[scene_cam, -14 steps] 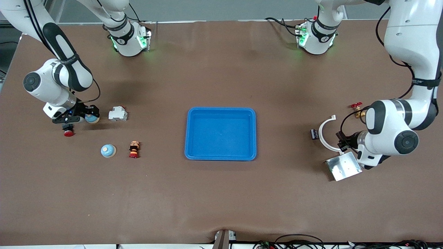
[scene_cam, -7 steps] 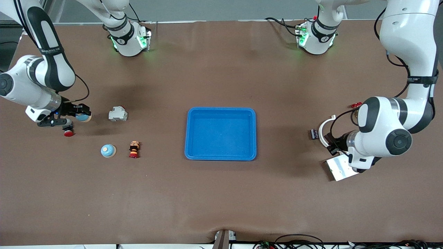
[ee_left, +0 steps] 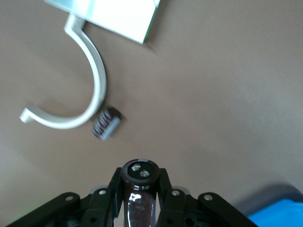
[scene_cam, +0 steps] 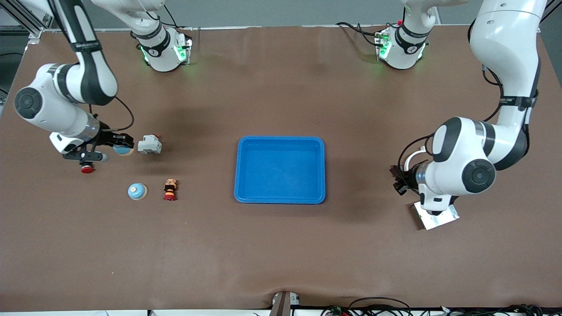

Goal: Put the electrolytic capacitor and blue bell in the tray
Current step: 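Carry the capacitor and blue button toward the blue tray with both grippers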

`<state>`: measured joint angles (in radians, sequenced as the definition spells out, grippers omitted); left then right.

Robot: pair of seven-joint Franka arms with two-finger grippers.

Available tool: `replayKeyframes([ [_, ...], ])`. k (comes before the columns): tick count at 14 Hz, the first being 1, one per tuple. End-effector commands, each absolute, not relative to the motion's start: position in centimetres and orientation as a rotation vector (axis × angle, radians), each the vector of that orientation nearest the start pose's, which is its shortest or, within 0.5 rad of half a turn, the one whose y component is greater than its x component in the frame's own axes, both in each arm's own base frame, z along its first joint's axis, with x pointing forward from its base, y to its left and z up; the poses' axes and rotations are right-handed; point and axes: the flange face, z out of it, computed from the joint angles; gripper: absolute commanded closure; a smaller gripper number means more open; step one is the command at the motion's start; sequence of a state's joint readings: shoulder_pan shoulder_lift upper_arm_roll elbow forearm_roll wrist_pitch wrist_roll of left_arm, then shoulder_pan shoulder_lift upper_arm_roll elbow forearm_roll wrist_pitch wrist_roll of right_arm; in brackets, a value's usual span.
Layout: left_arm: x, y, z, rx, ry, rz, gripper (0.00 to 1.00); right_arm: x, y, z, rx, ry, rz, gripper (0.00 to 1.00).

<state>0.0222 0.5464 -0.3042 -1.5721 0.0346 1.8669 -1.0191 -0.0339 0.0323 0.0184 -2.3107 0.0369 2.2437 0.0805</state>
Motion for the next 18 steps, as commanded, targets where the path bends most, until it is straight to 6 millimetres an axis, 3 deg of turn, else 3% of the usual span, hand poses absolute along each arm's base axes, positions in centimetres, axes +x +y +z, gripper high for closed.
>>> replayKeyframes([
  [1, 64.1, -20.0, 33.0, -2.844, -1.192, 0.413, 1.0, 49.4, 4.0, 34.3, -3.105, 0.341, 0.121, 1.0],
  [8, 60.6, -30.5, 31.8, -2.796, -1.21, 0.417, 1.0, 47.1, 16.5, 35.8, -3.06, 0.638, 0.05, 1.0],
  [14, 57.8, -38.6, 30.4, -2.813, -1.247, 0.424, 1.0, 45.9, 23.2, 35.5, -2.97, 0.788, -0.056, 1.0],
  [18, 56.4, -42.0, 28.3, -2.826, -1.264, 0.411, 1.0, 47.6, 28.1, 33.4, -2.949, 0.898, -0.025, 1.0],
])
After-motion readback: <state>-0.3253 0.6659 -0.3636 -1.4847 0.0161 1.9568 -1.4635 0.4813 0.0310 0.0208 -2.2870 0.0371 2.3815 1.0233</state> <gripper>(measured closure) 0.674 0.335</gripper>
